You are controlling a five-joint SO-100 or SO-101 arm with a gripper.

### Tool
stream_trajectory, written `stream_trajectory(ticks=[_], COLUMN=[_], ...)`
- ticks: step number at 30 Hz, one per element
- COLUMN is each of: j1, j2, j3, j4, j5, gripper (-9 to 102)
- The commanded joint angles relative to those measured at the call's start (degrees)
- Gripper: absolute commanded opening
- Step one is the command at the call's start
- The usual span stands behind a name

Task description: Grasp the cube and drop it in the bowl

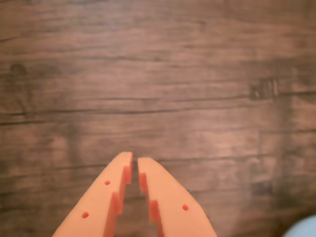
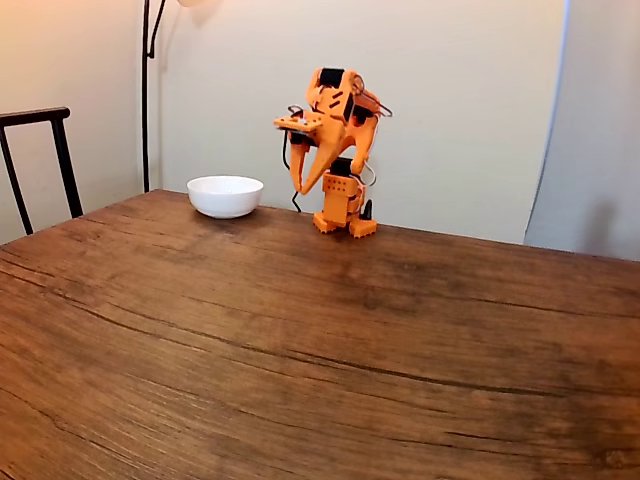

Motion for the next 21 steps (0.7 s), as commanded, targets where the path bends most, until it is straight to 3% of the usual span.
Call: stream_trajectory(ticks=[1,14,21], j1=[-0.44,-2.99,-7.73], j2=[4.48,35.07,42.01], j3=[2.90,23.12,34.80], j4=[-2.90,-3.52,-11.34], j5=[-0.26,-0.44,-3.16], gripper=[-1,-1,-1])
